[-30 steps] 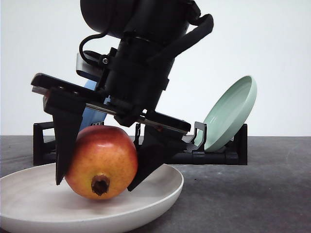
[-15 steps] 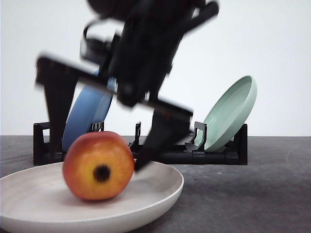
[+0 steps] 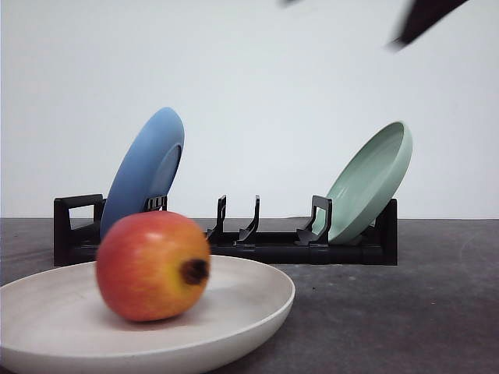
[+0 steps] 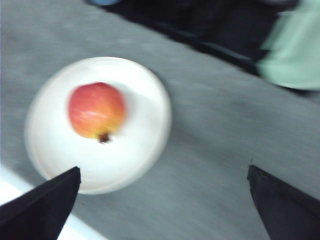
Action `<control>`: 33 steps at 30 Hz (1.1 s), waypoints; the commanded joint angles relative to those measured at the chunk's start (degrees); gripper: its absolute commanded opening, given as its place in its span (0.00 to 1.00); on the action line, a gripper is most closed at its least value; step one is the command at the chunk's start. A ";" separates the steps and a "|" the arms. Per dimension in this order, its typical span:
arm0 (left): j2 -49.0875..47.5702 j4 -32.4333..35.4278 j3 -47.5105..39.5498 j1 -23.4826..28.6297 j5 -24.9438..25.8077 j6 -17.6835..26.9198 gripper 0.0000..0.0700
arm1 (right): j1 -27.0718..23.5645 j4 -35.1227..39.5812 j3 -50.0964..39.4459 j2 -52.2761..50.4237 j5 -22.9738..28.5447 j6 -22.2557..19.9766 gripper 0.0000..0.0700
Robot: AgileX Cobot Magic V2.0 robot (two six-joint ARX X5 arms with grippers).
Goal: Place pomegranate in white plate
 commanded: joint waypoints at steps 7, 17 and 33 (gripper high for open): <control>0.22 7.00 0.39 -0.70 -0.22 -4.15 0.79 | 0.74 -7.41 0.74 -15.05 5.95 -0.63 1.00; 0.22 14.17 0.42 -0.72 -0.22 -4.67 0.79 | 1.05 -7.52 0.74 -28.96 2.59 -3.54 1.00; 0.22 16.12 0.46 -0.81 1.77 -4.65 0.00 | 1.05 -9.18 0.74 -33.20 3.32 -8.37 0.06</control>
